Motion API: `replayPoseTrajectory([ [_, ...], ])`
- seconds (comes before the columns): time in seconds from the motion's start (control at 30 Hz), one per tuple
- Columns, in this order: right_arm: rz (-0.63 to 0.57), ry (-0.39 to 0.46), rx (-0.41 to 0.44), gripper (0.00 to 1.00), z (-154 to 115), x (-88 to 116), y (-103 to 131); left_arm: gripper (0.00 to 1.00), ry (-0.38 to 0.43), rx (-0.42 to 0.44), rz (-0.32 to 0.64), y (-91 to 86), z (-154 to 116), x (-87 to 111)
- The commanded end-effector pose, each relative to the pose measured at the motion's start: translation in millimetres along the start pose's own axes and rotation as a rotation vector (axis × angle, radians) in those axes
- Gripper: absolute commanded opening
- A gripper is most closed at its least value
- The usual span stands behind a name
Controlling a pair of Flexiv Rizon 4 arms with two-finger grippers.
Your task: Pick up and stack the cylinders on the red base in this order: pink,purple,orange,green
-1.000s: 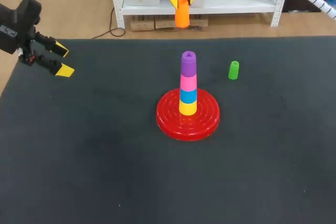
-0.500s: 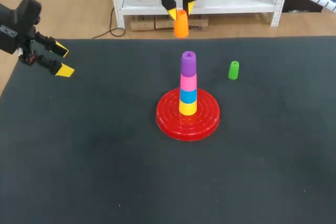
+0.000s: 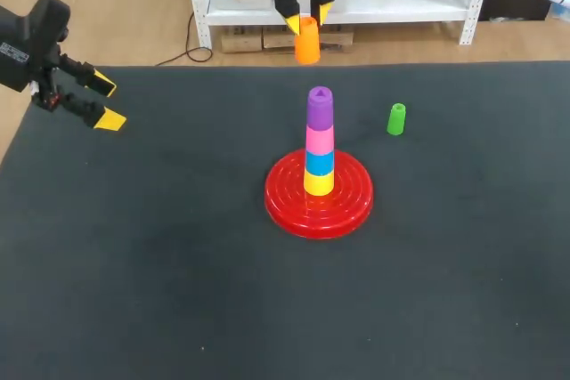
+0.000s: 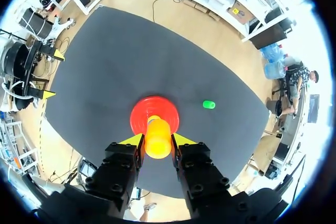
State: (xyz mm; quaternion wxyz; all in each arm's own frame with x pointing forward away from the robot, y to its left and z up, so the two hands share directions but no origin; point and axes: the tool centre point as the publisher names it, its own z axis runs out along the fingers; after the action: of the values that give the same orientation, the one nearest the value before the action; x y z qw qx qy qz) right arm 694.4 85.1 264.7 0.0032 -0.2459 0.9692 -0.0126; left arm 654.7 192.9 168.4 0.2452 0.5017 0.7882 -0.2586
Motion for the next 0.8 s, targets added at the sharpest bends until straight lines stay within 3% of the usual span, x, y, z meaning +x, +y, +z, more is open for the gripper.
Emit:
replayPoseTrajectory([
  [0.03, 0.009, -0.064, -0.01, 0.0, 1, 7, -2, 1.0, -0.002, -0.002, 0.001, -0.4, 0, 0.7],
  [0.47, 0.0, -0.033, -0.017, 0.0, 2, 32, -2, 1.0, -0.002, -0.002, 0.001, -0.4, 0, 0.7],
  [0.8, -0.007, -0.02, -0.015, 0.0, 14, 40, 3, 1.0, -0.002, -0.002, 0.001, -0.4, 0, 0.7],
])
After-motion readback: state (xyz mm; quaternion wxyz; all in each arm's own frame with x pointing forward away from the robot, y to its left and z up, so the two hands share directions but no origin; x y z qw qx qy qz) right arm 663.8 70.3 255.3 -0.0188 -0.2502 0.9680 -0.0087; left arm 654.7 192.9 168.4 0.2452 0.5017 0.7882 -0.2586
